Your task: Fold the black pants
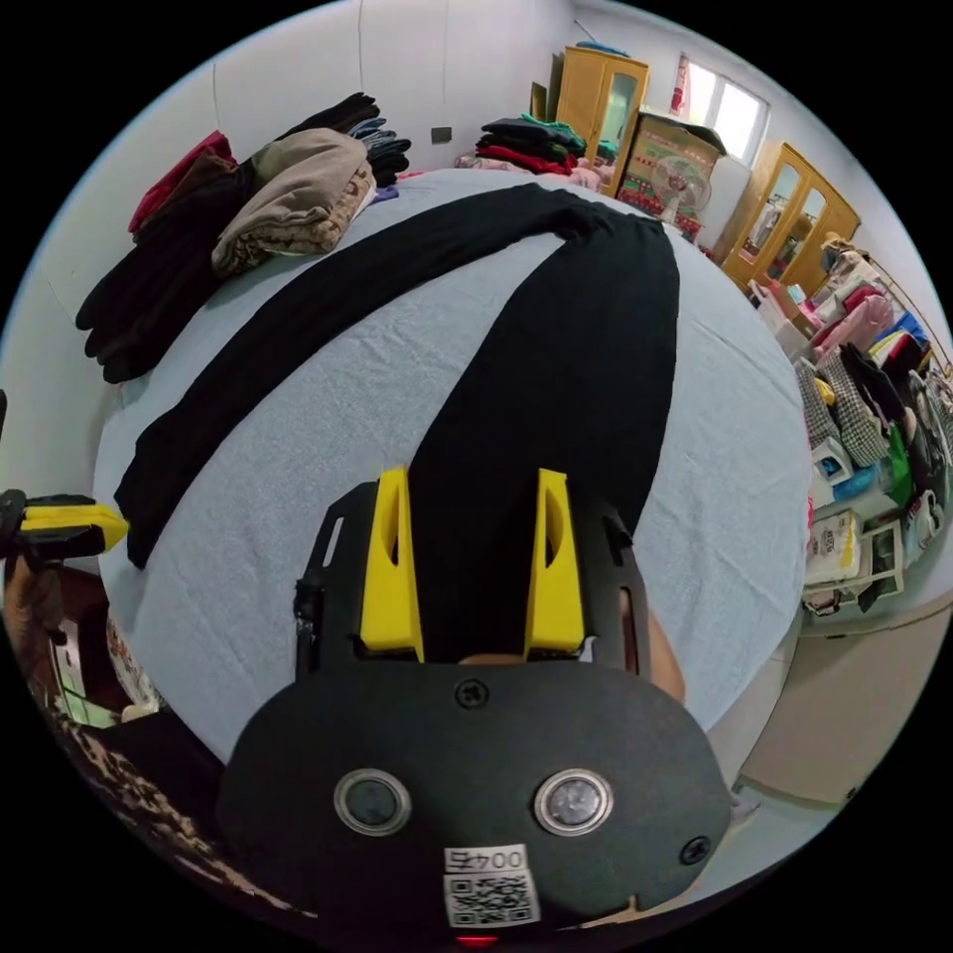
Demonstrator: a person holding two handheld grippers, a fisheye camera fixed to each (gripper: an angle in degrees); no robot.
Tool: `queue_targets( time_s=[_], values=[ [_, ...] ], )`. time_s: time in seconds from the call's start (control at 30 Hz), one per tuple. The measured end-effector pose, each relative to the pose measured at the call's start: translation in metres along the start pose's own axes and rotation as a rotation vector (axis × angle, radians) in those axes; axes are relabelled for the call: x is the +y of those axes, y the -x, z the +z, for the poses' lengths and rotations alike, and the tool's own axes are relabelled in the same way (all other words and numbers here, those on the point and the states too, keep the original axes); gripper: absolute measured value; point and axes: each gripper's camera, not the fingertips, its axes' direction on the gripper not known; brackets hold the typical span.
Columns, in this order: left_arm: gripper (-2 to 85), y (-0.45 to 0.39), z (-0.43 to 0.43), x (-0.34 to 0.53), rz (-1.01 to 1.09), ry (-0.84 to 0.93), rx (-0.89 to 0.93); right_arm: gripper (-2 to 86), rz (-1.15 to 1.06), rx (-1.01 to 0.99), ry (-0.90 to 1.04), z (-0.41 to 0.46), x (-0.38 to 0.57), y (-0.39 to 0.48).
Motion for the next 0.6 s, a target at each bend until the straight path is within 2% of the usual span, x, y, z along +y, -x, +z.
queue_targets(
  time_s=[0.1,0.17,0.3,0.47,0.6],
  values=[
    [0.2,-0.022,0.015,-0.005,-0.02,-0.003,0.027,13.5,-0.049,-0.136,0.057,0.001,-0.02,-0.038],
    [0.2,-0.043,0.025,-0.009,-0.047,-0.013,0.042,10.8,-0.06,-0.293,-0.006,-0.009,-0.037,-0.086],
    [0.2,-0.081,0.042,-0.016,-0.076,-0.028,0.051,8.9,-0.067,-0.357,0.035,0.004,-0.081,-0.171],
    [0.2,-0.138,0.068,-0.022,-0.123,-0.069,0.062,8.3,0.095,-0.436,0.08,0.061,-0.162,-0.327],
    [0.2,-0.175,0.095,-0.029,-0.092,-0.043,0.05,8.6,0.251,-0.518,0.129,0.109,-0.208,-0.411]
  ],
)
